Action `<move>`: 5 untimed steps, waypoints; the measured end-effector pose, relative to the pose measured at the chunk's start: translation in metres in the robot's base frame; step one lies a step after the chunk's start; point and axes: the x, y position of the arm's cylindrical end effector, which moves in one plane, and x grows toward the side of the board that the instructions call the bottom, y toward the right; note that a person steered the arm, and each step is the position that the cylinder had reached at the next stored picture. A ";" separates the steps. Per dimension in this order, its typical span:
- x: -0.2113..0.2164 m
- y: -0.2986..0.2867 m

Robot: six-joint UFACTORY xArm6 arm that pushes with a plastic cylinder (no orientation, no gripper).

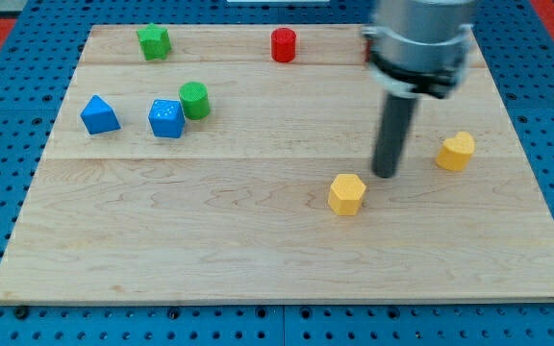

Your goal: Push the blue triangle and yellow heart horizontal to each other

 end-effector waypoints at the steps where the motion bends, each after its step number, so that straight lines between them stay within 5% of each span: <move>1: 0.017 0.056; 3: -0.039 0.041; 5: -0.060 0.112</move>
